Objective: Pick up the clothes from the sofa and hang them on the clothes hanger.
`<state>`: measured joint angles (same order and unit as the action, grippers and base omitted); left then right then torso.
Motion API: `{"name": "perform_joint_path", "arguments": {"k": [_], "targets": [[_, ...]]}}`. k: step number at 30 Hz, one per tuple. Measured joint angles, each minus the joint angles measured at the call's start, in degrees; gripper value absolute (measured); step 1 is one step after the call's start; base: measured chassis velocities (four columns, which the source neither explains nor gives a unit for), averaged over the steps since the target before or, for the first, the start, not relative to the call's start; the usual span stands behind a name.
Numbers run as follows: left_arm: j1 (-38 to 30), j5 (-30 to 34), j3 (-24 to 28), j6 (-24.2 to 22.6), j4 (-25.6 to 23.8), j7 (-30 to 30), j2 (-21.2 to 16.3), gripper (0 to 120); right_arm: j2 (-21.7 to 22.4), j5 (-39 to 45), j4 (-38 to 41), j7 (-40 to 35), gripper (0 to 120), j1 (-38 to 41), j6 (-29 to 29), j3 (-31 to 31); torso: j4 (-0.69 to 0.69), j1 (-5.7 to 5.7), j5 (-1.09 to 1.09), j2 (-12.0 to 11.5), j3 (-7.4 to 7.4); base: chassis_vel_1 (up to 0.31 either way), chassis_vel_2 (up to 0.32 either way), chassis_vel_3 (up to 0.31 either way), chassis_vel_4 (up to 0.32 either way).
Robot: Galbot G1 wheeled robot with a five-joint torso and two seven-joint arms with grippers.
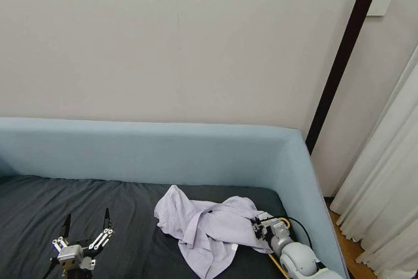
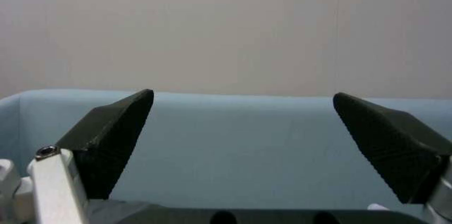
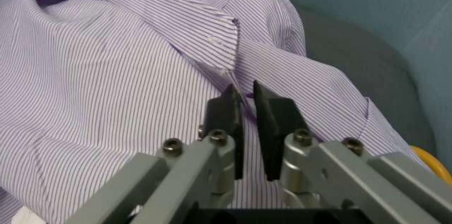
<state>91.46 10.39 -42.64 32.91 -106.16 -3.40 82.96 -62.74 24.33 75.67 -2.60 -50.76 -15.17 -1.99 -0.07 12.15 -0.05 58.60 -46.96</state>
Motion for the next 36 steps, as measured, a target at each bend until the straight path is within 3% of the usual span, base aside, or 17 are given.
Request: {"name": "perform_joint_path", "arguments": {"k": [3,6,10,12,15,16,18,24,28,36], "targets": [[-0.4,0.5,0.4,-0.1,1.7,0.1,-0.6,100,-0.1,0.0,0.0,0.0,0,-0.2,0.7,0.2,-0.01,0.00,0.00,0.0,0.00,0.000,0.000,0.000,0.000],[-0.5,4.8,1.2,0.4,3.6,2.9,-1.4,100,-0.1,0.4,0.1,0.0,0,-0.3,1.7,0.3,0.00,0.00,0.00,0.0,0.00,0.000,0.000,0.000,0.000],[-1.5,12.6,3.8,1.5,7.9,13.7,-3.9,100,-0.2,2.5,0.9,-0.4,0,-0.3,5.0,0.2,0.00,0.00,0.00,0.0,0.00,0.000,0.000,0.000,0.000],[-2.1,13.2,4.3,1.9,9.5,16.7,-4.6,100,-0.2,2.9,1.1,-0.7,0,-0.2,5.6,0.2,0.01,0.00,0.00,0.0,0.00,0.000,0.000,0.000,0.000],[-5.7,13.7,6.0,3.5,17.3,28.4,-7.0,100,-0.1,4.1,2.3,-1.8,0,0.0,7.7,0.3,0.00,0.00,-0.01,0.0,0.00,0.000,0.000,0.000,0.000],[-5.7,13.7,6.0,3.5,17.3,28.4,-7.0,100,-0.1,4.1,2.3,-1.8,0,0.0,7.7,0.3,0.00,0.00,-0.01,0.0,0.00,0.000,0.000,0.000,0.000],[-8.2,12.1,7.3,4.1,21.9,31.6,-7.7,100,0.2,4.5,3.2,-2.1,0,-0.3,8.5,0.4,0.00,0.00,0.00,0.0,0.00,0.000,0.000,0.000,0.000],[-13.6,6.3,11.3,4.3,31.3,31.5,-5.8,100,0.4,4.9,4.9,-2.3,0,-1.5,9.1,0.7,-0.01,0.00,0.00,0.0,0.00,0.000,0.000,0.000,0.000],[-15.4,4.0,13.1,4.1,34.9,30.8,-4.1,100,0.5,4.9,5.7,-2.2,0,-2.0,9.0,0.7,-0.01,0.00,0.00,0.0,0.00,0.000,0.000,0.000,0.000],[-17.5,0.7,17.3,-1.3,38.0,25.1,-3.5,100,0.7,4.9,7.1,-1.8,0,-2.5,8.7,0.7,0.00,0.00,0.01,0.0,0.00,0.000,0.000,0.000,0.000]]}}
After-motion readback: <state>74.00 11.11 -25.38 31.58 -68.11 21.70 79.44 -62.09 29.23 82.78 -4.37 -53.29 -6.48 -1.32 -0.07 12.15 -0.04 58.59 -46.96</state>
